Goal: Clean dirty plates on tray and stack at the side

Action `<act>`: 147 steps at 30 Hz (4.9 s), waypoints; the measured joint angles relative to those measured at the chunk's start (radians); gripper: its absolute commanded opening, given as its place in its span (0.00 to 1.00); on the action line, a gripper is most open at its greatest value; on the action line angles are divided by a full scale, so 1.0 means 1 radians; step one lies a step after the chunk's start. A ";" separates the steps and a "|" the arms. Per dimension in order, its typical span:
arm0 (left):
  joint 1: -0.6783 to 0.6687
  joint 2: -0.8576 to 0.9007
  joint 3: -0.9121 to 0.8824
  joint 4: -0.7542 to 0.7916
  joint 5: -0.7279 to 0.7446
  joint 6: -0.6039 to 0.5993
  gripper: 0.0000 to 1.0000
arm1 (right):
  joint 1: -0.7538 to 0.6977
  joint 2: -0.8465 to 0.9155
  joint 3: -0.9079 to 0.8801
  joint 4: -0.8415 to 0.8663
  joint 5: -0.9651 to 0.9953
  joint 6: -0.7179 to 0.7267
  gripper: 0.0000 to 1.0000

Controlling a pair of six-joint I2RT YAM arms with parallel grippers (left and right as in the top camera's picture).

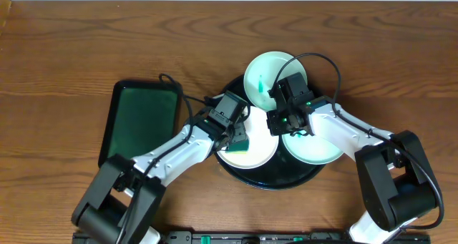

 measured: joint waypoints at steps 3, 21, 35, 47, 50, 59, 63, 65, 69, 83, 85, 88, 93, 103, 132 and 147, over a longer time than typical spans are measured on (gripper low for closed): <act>0.000 0.007 0.000 0.010 0.004 0.001 0.20 | 0.000 0.000 0.000 0.000 0.000 0.000 0.10; -0.058 0.013 0.001 0.061 0.075 0.002 0.07 | -0.001 0.000 0.002 -0.002 0.003 0.000 0.02; 0.000 0.009 0.035 -0.164 -0.235 0.000 0.07 | 0.003 0.000 0.003 -0.008 -0.030 0.003 0.01; 0.042 -0.065 0.026 0.003 -0.190 -0.002 0.07 | 0.003 0.000 0.003 -0.011 -0.032 0.008 0.01; 0.027 -0.032 0.024 0.068 -0.122 -0.004 0.07 | 0.003 0.000 0.003 -0.011 -0.032 0.008 0.01; -0.004 0.063 0.042 0.005 -0.109 -0.005 0.07 | 0.003 0.000 0.003 -0.011 -0.030 0.007 0.01; -0.002 0.053 0.050 -0.080 -0.214 -0.007 0.07 | 0.004 0.001 0.003 -0.010 -0.036 0.007 0.01; 0.008 0.046 0.050 -0.124 -0.275 -0.006 0.07 | 0.004 0.002 0.004 -0.010 -0.042 0.007 0.01; 0.035 0.023 0.048 -0.176 -0.351 -0.003 0.07 | 0.013 0.002 0.008 -0.005 -0.064 0.008 0.01; 0.052 -0.073 0.018 -0.018 -0.106 -0.004 0.07 | 0.019 0.003 0.014 -0.014 -0.034 0.007 0.01; 0.023 -0.049 0.018 -0.010 -0.069 -0.004 0.07 | 0.019 0.003 0.014 -0.014 -0.034 0.007 0.01; -0.024 0.005 0.018 -0.011 -0.051 -0.003 0.08 | 0.019 0.003 0.014 -0.014 -0.033 0.007 0.01; -0.042 0.045 0.034 -0.055 -0.105 -0.003 0.07 | 0.019 0.003 0.018 -0.025 -0.029 0.006 0.01; 0.095 -0.035 0.028 -0.286 -0.366 -0.003 0.07 | 0.019 -0.035 0.097 -0.117 -0.025 -0.019 0.01; 0.408 -0.458 0.003 -0.378 -0.374 0.035 0.07 | 0.222 -0.002 0.163 -0.029 0.025 0.079 0.36; 0.531 -0.458 0.003 -0.405 -0.373 0.035 0.07 | 0.241 0.127 0.163 0.035 0.041 0.132 0.01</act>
